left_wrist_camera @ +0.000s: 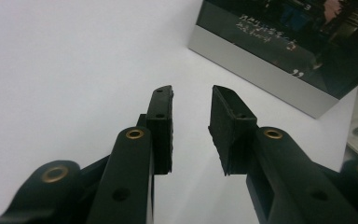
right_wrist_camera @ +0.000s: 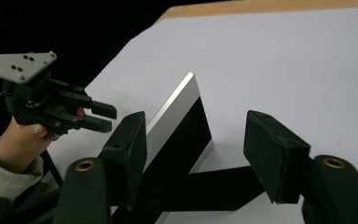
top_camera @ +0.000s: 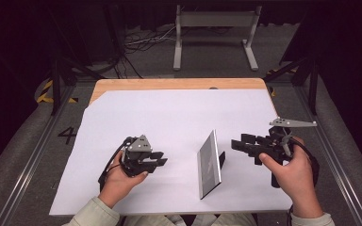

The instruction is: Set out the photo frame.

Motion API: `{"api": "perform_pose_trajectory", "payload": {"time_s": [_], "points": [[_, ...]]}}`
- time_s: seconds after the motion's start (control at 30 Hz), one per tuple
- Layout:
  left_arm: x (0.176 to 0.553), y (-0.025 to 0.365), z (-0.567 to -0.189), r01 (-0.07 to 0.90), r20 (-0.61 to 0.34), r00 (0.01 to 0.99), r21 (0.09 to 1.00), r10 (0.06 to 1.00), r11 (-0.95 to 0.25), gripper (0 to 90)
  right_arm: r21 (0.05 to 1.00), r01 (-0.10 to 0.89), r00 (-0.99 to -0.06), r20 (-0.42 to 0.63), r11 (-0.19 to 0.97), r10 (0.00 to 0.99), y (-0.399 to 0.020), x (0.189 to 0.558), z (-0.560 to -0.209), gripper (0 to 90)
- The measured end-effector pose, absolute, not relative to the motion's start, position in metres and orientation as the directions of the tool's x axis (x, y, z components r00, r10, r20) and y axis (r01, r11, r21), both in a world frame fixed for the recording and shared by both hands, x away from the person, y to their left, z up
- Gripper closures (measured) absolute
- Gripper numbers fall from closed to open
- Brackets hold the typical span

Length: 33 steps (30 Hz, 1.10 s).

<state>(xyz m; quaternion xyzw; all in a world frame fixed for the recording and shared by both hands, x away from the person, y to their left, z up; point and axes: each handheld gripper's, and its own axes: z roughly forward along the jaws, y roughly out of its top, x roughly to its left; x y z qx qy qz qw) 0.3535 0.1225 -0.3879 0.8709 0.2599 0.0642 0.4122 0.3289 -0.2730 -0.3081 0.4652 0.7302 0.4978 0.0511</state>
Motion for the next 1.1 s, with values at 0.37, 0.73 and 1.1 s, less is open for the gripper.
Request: {"api": "perform_pose_trajectory", "payload": {"time_s": [0.37,0.73,1.1], "points": [[0.358,0.135,-0.387,0.42,-0.093,0.829,0.754,0.551,-0.505,66.7,0.723,0.683,-0.549,0.414,0.104,0.726,-0.255,0.328,-0.297,42.6],[0.358,0.151,-0.387,0.448,-0.099,0.8,0.753,0.591,-0.481,64.7,0.607,0.786,-0.473,0.464,0.12,0.749,-0.231,0.333,-0.296,45.5],[0.361,0.158,-0.388,0.461,-0.099,0.787,0.751,0.61,-0.472,64.1,0.544,0.823,-0.44,0.425,0.165,0.791,-0.209,0.339,-0.302,47.4]]}}
